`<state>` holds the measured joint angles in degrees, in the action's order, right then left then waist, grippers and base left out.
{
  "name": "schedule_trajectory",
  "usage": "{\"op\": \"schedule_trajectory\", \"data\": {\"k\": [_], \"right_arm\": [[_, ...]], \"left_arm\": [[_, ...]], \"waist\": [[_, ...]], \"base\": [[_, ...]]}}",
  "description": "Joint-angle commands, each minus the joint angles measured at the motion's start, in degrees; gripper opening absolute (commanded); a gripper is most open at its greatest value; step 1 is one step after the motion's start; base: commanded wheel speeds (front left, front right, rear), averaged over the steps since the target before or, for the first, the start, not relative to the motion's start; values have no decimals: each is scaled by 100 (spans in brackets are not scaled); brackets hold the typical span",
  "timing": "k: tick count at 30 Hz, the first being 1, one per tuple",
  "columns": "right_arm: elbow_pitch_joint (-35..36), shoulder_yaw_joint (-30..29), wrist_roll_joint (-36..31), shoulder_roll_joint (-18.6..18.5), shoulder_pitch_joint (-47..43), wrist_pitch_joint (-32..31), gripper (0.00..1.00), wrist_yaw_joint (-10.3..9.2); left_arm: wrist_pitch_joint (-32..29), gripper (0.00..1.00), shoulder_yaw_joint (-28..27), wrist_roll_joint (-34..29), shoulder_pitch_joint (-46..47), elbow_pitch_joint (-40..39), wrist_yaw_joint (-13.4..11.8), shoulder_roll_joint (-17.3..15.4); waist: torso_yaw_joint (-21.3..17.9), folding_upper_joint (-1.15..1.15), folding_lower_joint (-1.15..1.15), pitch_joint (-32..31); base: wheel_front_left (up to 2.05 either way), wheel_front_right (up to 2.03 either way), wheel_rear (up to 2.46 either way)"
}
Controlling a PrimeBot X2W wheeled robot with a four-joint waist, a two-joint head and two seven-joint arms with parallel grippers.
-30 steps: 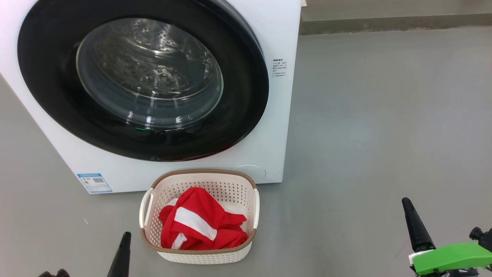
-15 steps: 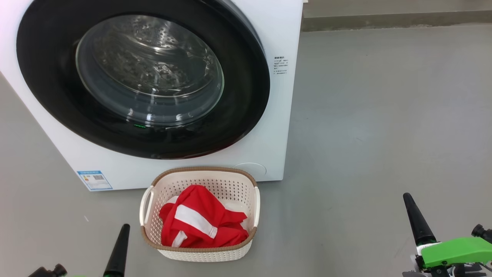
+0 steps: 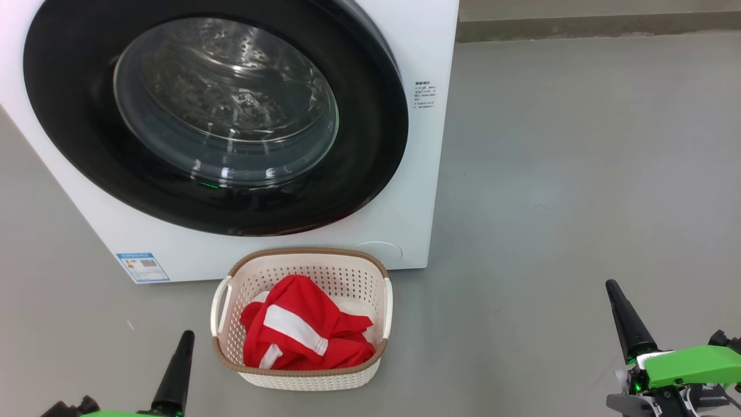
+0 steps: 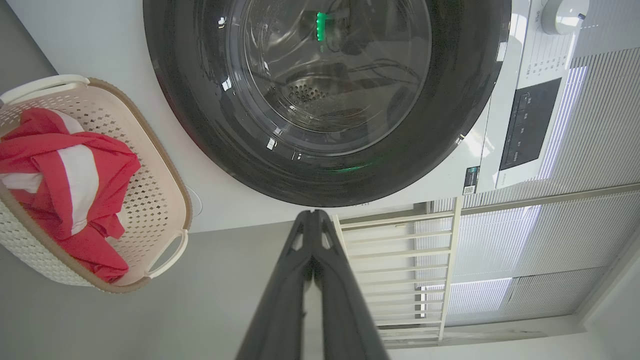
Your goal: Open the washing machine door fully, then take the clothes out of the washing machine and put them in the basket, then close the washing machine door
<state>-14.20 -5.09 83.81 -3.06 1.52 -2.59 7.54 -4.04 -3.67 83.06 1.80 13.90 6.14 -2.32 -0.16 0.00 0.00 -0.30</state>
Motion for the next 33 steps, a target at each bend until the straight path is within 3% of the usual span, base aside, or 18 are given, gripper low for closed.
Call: {"op": "schedule_trajectory", "data": {"k": [1, 13, 33], "right_arm": [[118, 51, 234, -84, 301, -68, 0, -3], [29, 11, 942, -92, 448, -262, 0, -5], [24, -25, 933, -68, 456, -296, 0, -5]], "left_arm": [[-59, 0, -207, 193, 303, -82, 82, -51], [-239, 0, -281, 891, 435, 13, 134, -55], [-244, 0, -283, 912, 439, 15, 135, -55]], "waist": [[2, 0, 0, 6], [16, 0, 0, 47], [16, 0, 0, 48]], "base": [[0, 0, 0], [0, 0, 0], [0, 0, 0]]}}
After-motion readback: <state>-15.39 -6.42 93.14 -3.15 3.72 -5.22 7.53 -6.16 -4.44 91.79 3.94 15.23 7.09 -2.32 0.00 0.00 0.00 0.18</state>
